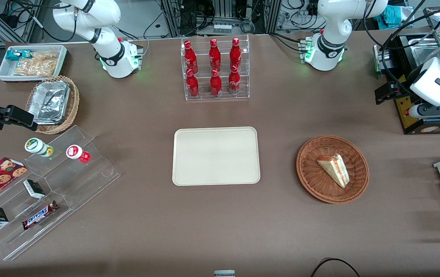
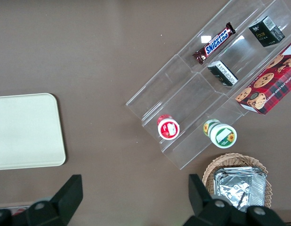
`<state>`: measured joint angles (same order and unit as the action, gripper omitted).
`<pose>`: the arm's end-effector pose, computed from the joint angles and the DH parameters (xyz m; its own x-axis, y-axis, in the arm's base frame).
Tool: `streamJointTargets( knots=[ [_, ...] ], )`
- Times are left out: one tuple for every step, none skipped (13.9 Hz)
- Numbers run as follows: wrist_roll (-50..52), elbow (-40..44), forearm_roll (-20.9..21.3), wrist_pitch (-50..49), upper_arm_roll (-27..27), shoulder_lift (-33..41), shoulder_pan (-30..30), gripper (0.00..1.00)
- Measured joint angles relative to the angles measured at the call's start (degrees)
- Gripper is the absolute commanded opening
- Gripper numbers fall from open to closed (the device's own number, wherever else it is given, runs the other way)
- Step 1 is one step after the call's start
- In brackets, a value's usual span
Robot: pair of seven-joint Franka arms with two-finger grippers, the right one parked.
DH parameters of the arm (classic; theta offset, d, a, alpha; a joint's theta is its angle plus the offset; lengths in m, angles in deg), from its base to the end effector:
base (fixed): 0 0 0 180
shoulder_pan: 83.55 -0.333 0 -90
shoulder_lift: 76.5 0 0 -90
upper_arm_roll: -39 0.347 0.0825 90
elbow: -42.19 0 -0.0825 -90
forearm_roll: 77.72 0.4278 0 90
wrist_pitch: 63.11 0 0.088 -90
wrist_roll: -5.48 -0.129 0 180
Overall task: Place sandwich from basket to tray
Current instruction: 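Move the left gripper down over the wrapped sandwich in the wicker basket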
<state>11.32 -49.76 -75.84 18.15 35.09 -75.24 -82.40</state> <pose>0.5675 -0.0460 0.6175 0.9870 0.0199 -0.1595 0.0120 -0.9986 -0.0508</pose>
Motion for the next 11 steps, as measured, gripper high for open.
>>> streamJointTargets(
  knots=[
    [0.0,0.0,0.0,-0.02,0.03,0.0,-0.01,1.0],
    [0.0,0.0,0.0,-0.02,0.03,0.0,-0.02,1.0],
    [0.0,0.0,0.0,-0.03,0.03,0.0,-0.02,1.0],
    [0.0,-0.03,0.0,-0.08,0.05,-0.01,-0.03,1.0],
    [0.0,-0.16,0.0,-0.12,0.07,-0.05,-0.04,1.0],
    [0.0,-0.28,0.0,-0.11,0.1,-0.18,-0.08,1.0],
    [0.0,-0.39,0.0,-0.11,0.15,-0.45,-0.27,1.0],
    [0.0,-0.57,0.0,-0.11,0.17,-0.94,-0.81,1.0],
    [0.0,-0.9,-0.02,-0.11,0.21,-1.66,-1.39,1.0],
    [0.0,-1.44,-0.02,0.02,0.22,-2.59,-1.79,1.0],
    [0.0,-2.33,-0.03,0.7,0.23,-3.63,-1.97,1.0]
  ],
)
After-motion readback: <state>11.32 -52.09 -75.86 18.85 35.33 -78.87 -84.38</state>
